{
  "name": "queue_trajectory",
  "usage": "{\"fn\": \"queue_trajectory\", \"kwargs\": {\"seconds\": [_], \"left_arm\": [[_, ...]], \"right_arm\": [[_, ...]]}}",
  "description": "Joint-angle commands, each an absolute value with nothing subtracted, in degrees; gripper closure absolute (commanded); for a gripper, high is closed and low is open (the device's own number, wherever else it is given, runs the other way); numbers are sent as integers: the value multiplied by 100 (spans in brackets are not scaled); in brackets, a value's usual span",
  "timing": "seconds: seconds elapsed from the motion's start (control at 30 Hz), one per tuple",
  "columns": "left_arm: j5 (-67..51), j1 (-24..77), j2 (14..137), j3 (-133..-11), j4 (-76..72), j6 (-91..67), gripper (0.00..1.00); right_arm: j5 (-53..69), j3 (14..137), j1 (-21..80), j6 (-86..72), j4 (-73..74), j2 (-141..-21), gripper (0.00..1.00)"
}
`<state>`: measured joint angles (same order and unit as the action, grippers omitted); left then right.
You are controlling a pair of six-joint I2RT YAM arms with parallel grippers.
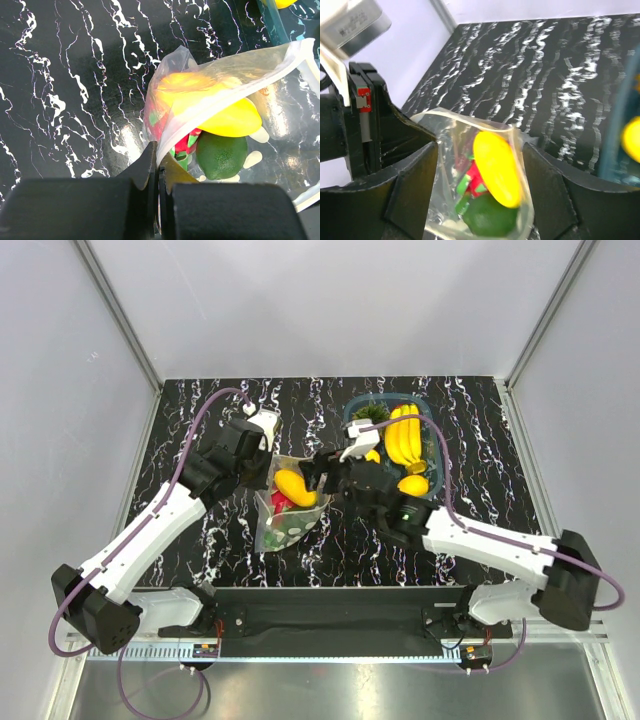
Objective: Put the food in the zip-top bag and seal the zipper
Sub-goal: Place the fake fruit in the zipper food storage bag, then pick up the fake fruit from the bin.
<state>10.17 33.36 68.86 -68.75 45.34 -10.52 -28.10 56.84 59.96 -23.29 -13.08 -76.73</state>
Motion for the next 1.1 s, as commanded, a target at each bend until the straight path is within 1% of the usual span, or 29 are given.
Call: {"fn": "queue_trajectory", "kwargs": {"seconds": [0.0,0.07,0.1,0.17,0.23,0.3,0.33,0.37,0.47,0.57,0.7,0.83,1.07], "left_arm": [[949,3296,6838,-6935,4403,-1028,98],[967,3287,6847,-6935,4403,-1028,98],[967,3287,6847,-6935,4403,-1028,98],[958,3287,6855,-6943,4412,-1028,98],[940,3270,6856,-6935,4412,-1028,98],[932,3270,6855,-6935,4412,-1028,98],[932,3270,6864,-6935,4412,-1020,98],[923,3278,6873,-6935,4421,-1020,98],[923,3270,6873,-6935,4421,-1020,98],[923,3270,6891,-6926,4412,-1020,98],[897,3270,6917,-6935,4412,-1020,98],[879,3270,6908,-6934,4421,-1011,98],[826,3270,6908,-6943,4430,-993,98]], "right_arm": [[-3349,5897,5898,-2416,-153,-7217,27],[-2920,5915,5661,-2688,313,-6953,27],[-2570,5915,5364,-2768,699,-6796,27],[-2330,5871,5073,-2900,1001,-6645,27],[-2101,5810,4572,-2935,1414,-6513,27],[-1812,5775,4212,-2918,1703,-6469,22],[-1793,5783,3949,-2927,1792,-6477,13],[-1802,5783,3851,-2909,1863,-6495,9],[-1802,5845,3446,-2857,2065,-6635,0],[-1486,5941,3060,-2629,2109,-6864,0],[-1205,6275,2804,-2408,2285,-7373,1],[-888,6407,2619,-2522,2040,-7961,1],[-1283,6846,2575,-3514,1758,-8972,0]]}}
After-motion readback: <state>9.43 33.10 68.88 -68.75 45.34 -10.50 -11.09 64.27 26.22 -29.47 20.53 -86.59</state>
